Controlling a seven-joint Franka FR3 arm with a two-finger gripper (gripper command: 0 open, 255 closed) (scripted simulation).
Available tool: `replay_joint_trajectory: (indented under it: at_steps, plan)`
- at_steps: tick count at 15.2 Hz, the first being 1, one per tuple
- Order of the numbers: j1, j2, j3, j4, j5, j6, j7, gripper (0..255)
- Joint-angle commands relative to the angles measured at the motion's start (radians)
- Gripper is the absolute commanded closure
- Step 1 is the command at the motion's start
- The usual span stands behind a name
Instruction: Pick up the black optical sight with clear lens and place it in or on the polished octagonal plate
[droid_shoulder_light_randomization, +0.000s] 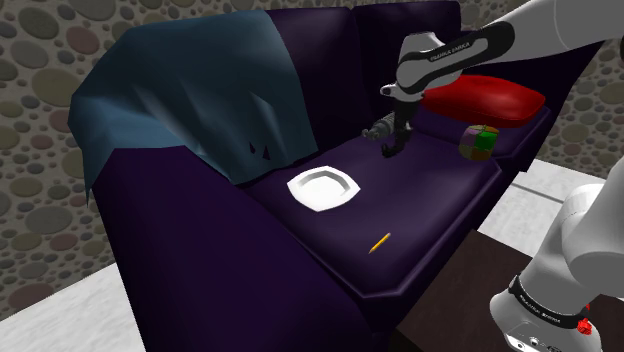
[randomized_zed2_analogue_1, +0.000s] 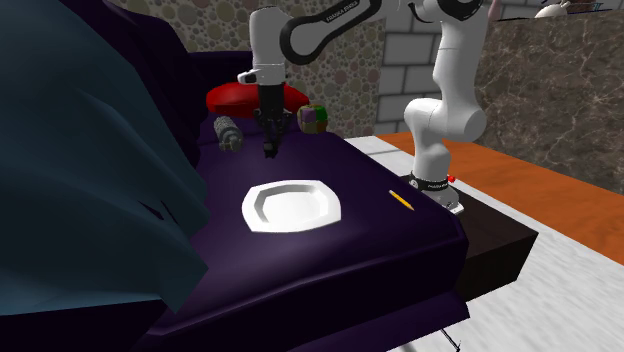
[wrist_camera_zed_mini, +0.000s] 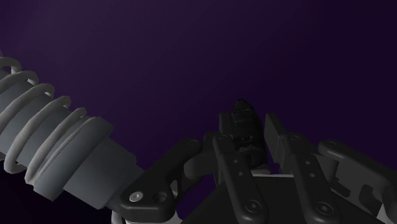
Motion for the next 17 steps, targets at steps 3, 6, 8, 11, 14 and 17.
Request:
replay_joint_trajectory:
  at_steps: [3, 6, 8, 11, 14, 17]
  plan:
    - [0.001, -0.02, 0.003, 0.035, -0.008, -0.054, 0.006, 255]
    - [0.001, -0.031, 0.005, 0.065, -0.012, -0.094, 0.009, 255]
    - [0.002, -0.037, 0.007, 0.086, -0.014, -0.121, 0.01, 255]
    - [0.003, -0.044, 0.009, 0.119, -0.016, -0.161, 0.012, 255]
    - [0.004, -0.05, 0.01, 0.155, -0.017, -0.201, 0.013, 255]
    - [0.035, -0.067, 0.054, 0.138, -0.018, -0.203, 0.089, 255]
